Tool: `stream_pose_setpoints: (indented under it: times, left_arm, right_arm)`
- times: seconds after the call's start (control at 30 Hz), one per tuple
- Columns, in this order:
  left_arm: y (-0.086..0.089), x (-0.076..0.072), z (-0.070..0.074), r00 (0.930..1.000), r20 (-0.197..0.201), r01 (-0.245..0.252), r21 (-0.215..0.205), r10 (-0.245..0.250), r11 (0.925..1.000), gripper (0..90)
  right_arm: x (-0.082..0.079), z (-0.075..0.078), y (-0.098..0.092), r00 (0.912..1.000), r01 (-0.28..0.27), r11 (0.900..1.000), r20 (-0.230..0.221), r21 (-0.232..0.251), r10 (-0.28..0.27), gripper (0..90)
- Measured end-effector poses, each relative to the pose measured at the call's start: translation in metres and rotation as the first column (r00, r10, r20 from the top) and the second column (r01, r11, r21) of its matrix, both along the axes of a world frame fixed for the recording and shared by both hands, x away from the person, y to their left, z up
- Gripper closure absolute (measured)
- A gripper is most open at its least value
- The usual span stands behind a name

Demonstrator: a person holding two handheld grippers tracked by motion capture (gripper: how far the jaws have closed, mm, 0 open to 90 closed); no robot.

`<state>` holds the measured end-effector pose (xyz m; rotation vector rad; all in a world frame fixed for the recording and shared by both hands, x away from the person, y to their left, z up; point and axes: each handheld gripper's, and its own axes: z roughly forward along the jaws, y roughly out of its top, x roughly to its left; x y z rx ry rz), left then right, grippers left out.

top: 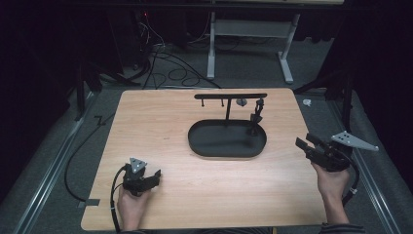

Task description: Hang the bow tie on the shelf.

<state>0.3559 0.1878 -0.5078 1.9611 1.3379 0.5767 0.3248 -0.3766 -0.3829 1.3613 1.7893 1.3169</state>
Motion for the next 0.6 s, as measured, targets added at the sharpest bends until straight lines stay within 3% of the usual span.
stream_pose_setpoints:
  times: [0.37,0.6]
  left_arm:
    - [0.0,0.0,0.0,1.0,0.0,0.0,-0.001,0.0,1.0,29.4]
    - [0.0,0.0,0.0,1.0,0.0,0.0,-0.002,0.0,1.0,29.6]
  right_arm:
    - [-0.008,-0.005,0.006,0.9998,-0.021,1.0,0.0,-0.005,0.021,50.1]
    - [-0.009,-0.01,0.012,0.9989,-0.04,0.999,-0.026,-0.008,0.04,50.2]
